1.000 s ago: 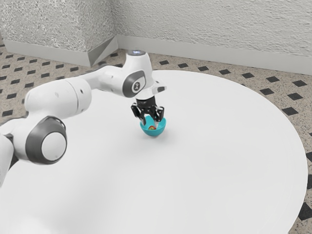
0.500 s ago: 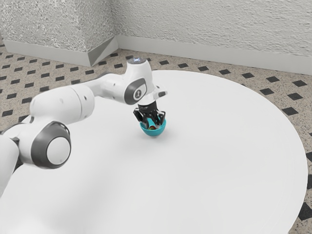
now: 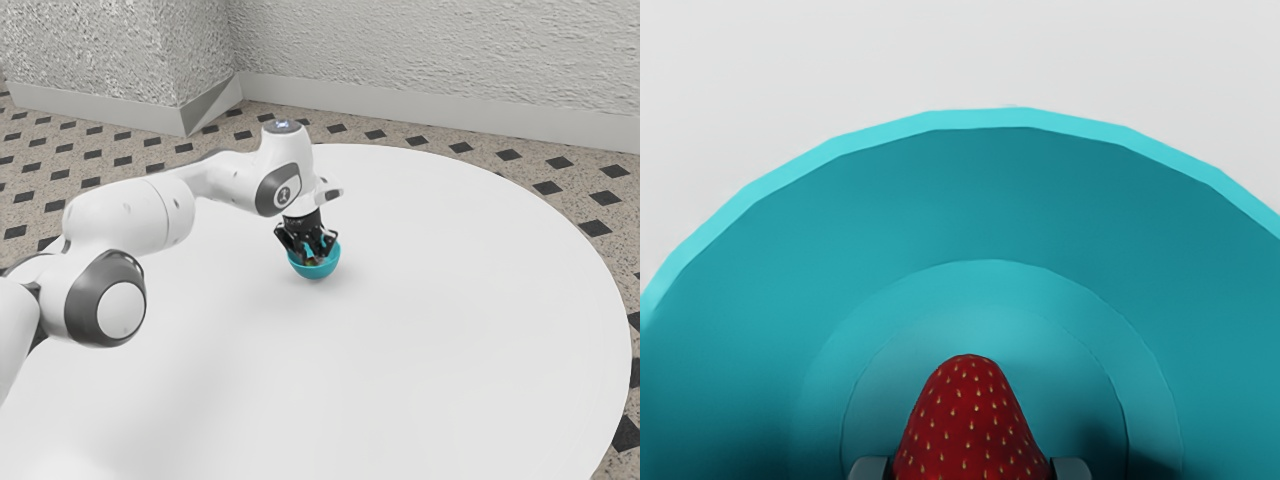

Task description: Take strawberry from the bowl

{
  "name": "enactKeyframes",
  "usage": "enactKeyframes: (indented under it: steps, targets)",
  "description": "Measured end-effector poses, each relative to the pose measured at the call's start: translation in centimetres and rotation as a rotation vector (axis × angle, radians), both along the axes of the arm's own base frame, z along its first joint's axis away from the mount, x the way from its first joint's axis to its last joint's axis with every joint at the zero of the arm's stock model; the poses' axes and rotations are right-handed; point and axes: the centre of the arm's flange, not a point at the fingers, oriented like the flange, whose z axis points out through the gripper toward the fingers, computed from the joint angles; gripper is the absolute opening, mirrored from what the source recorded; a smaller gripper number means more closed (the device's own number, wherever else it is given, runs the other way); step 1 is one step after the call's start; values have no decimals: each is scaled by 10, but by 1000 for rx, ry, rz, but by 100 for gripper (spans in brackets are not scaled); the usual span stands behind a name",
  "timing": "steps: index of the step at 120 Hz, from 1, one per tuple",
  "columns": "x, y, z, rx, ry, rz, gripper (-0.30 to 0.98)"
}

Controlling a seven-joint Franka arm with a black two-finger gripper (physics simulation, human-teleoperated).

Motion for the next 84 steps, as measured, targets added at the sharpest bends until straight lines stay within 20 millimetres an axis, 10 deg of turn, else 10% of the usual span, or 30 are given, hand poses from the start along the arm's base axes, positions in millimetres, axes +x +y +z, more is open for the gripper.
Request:
enactKeyframes:
  steps: [29,84]
  targets:
    - [2,-13,37,30,-39,-17,2]
    - [-7,-126,60,6,-93,-141,-5]
